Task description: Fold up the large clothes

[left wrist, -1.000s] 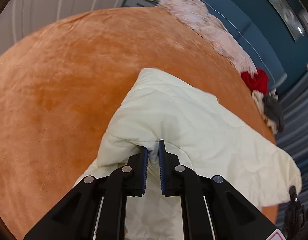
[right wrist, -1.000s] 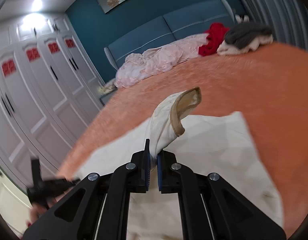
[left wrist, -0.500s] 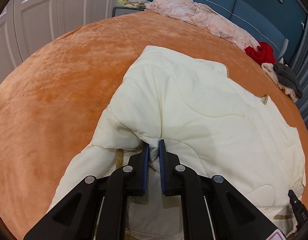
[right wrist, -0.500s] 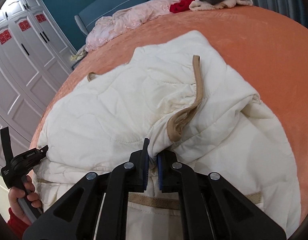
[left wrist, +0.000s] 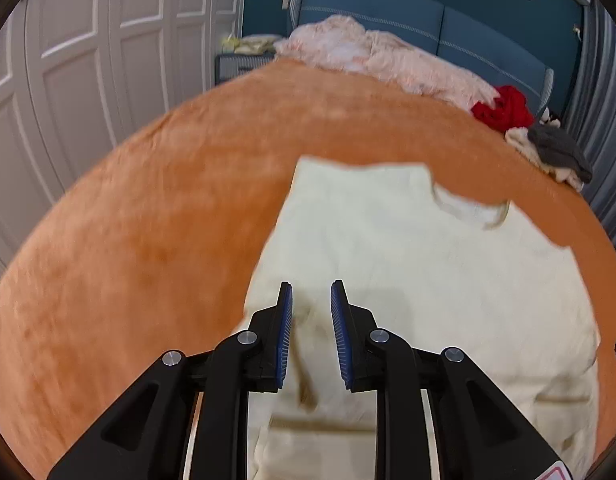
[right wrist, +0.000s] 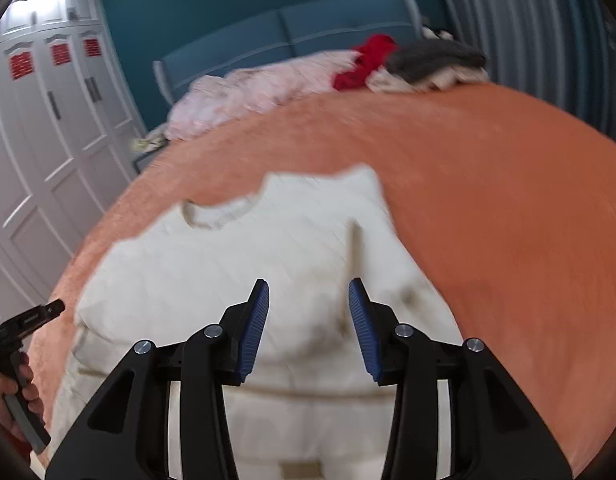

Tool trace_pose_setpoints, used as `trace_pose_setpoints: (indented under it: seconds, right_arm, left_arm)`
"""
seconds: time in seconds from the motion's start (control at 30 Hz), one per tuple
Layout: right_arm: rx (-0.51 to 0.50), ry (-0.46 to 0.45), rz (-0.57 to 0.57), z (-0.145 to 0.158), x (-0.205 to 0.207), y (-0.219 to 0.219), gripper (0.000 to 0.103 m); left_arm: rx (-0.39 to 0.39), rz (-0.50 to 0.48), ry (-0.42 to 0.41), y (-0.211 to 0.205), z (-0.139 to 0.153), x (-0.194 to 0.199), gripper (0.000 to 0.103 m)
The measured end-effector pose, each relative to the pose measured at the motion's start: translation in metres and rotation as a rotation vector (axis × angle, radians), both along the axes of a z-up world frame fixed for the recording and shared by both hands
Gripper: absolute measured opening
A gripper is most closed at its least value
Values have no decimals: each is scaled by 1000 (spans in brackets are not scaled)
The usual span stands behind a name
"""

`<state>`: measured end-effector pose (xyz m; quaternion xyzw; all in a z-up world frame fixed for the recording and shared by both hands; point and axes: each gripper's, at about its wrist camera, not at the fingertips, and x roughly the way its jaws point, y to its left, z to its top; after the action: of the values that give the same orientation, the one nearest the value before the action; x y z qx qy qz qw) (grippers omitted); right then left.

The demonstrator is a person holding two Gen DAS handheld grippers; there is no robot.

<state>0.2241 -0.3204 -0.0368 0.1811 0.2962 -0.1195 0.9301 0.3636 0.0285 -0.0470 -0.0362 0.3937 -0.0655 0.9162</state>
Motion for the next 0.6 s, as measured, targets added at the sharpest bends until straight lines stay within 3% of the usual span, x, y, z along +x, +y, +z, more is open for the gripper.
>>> trace_pose_setpoints:
  seconds: [0.13, 0.23, 0.37, 0.47, 0.6]
  right_arm:
    - [-38, 5, 49, 8, 44, 11, 41]
    - [-71, 76, 72, -16, 76, 19, 40]
    - [-104, 178, 85, -54, 93, 22, 39]
    - [-94, 192, 90, -74, 91, 20, 39]
    - [-114, 199, 88, -79, 93, 23, 40]
  left_arm:
    - [9, -8, -1, -30, 5, 28, 21]
    - [27, -24, 36, -55, -16, 45, 21]
    - [78, -24, 92, -72, -54, 56, 21]
    - [102, -24, 62, -74, -73, 52, 22]
    - [142, -26, 21, -79, -83, 47, 22]
